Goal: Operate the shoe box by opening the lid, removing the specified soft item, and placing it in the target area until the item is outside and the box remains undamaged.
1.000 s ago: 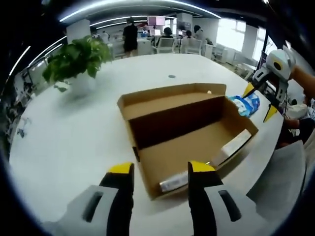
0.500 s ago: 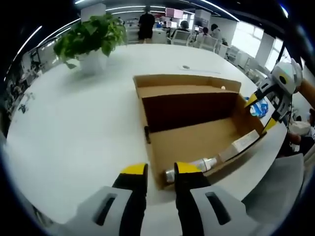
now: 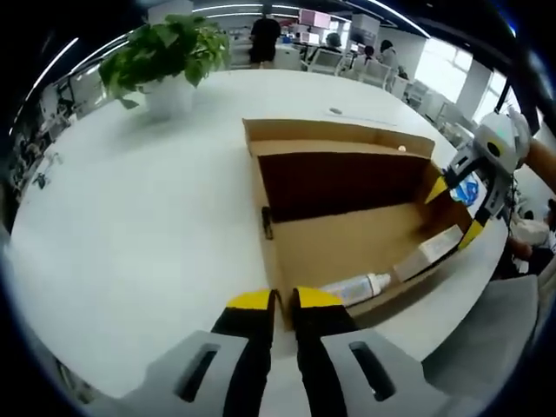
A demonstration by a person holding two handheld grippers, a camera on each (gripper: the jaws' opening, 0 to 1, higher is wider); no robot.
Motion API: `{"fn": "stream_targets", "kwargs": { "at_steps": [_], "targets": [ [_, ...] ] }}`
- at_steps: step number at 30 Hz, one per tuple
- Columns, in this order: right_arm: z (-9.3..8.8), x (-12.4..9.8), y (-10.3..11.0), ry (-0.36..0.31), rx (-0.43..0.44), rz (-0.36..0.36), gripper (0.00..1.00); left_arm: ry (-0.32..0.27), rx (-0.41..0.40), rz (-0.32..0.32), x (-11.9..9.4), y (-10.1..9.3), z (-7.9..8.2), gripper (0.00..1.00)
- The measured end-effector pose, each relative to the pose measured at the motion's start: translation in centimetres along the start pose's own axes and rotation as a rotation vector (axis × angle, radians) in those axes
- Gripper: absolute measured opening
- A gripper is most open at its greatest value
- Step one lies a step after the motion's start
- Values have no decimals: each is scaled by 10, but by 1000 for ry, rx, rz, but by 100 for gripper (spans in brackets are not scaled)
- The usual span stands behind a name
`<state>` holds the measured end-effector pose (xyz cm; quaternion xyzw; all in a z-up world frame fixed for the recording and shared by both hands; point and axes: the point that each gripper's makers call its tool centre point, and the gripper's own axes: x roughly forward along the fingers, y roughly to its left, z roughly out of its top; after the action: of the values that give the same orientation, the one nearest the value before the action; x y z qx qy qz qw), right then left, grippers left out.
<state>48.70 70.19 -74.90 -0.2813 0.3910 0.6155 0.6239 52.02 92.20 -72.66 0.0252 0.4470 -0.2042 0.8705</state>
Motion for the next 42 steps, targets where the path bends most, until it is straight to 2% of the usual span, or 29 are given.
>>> {"fn": "stream_targets", "kwargs": {
  "at_steps": [3,6,9,12,19,30,42],
  "targets": [
    [0,-1,-1,4,-3,-2,44,-2,-9,-2,0,0,0,6],
    [1,-1,2,0,-5,3,31,-4,-12,-2,0,0,0,6],
    [-4,4,1,25,-16,-9,26,-3,-12,0,0,0,0,6],
    [-6,7,8,33,-5,13,18,-4,-13,0,0,0,0,6],
    [-4,7,10,40,-29,2,17,-6,-18,-1,0,0,-1,5],
    [3,-2,14,26,-20,-12,15,-16,-34,11,-1,0,-1,5],
    [17,-22,6,-22,-13,-78,15,-14,-52,32,-1,0,-1,3]
  ]
}}
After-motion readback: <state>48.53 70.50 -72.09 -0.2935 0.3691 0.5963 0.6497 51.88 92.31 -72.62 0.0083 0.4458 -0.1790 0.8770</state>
